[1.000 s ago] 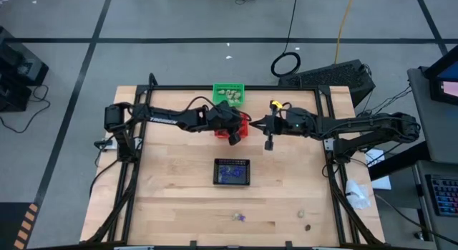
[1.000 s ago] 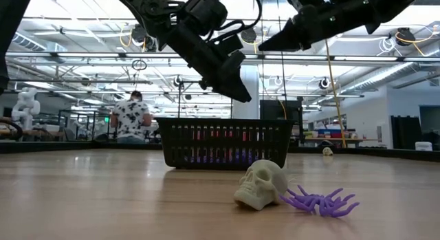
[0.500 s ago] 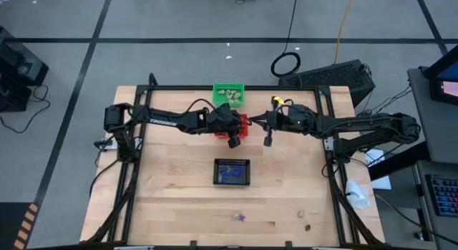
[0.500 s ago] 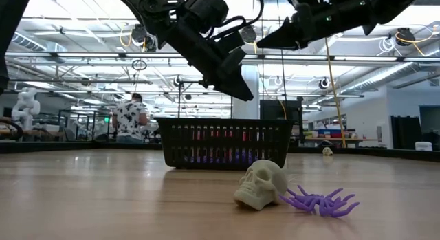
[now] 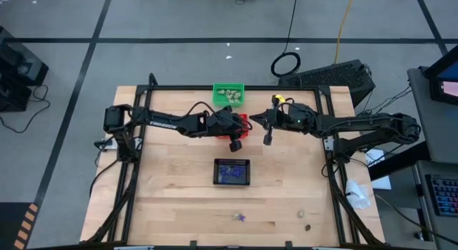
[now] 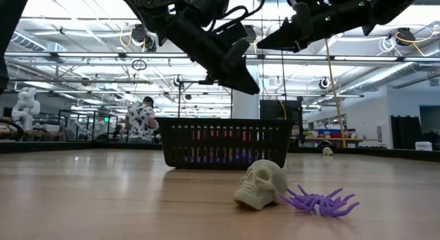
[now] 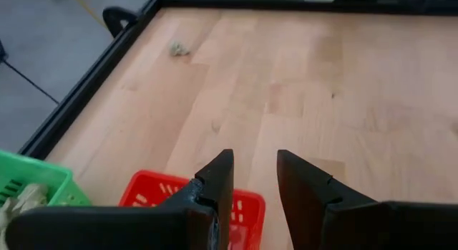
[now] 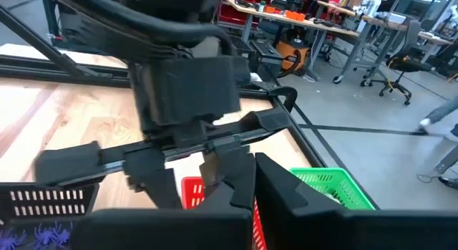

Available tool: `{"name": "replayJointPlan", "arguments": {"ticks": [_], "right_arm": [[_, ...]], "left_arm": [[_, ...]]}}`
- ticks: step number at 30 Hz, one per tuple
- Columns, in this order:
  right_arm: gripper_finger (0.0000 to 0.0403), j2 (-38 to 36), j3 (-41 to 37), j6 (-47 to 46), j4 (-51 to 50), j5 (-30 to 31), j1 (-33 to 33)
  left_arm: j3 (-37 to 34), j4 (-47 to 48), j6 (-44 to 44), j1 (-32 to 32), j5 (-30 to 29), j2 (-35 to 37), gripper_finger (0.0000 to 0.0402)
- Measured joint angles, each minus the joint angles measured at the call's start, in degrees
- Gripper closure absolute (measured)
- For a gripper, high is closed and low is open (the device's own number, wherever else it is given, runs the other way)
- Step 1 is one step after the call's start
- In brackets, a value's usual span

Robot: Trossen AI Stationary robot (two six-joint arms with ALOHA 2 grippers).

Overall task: Sort Halloween decoration
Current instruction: Adjust the black basket

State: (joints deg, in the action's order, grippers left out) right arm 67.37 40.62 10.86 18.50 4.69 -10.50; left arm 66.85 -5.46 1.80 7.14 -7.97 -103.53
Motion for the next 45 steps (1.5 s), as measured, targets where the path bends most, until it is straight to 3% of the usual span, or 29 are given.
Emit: {"name": "replayJointPlan", "arguments": {"ticks": [16, 24, 33, 39, 45], "right_arm": [[0.0403, 0.02, 0.0, -2.7, -2.57, -0.17, 0.07], [0.0403, 0.02, 0.0, -2.7, -4.99, -0.04, 0.07], [0.0403, 0.02, 0.0, -2.69, -5.2, -0.03, 0.08], [0.0403, 0.02, 0.0, -2.74, -6.54, -0.17, 0.09], [0.0403, 0.07, 0.0, -5.69, -8.05, -0.25, 0.23]], "left_arm": [[0.0, -0.47, -2.98, -5.04, -4.76, 0.0, 0.0312], [4.5, 19.36, -5.75, -12.36, -5.92, -0.02, 0.0395], [1.43, 32.87, -15.22, -20.45, -5.99, -0.02, 0.0401], [-7.5, 27.12, -17.94, -25.61, -7.2, -0.02, 0.0401], [-17.9, 8.05, -18.04, -28.63, -8.13, 0.63, 0.0402]]}}
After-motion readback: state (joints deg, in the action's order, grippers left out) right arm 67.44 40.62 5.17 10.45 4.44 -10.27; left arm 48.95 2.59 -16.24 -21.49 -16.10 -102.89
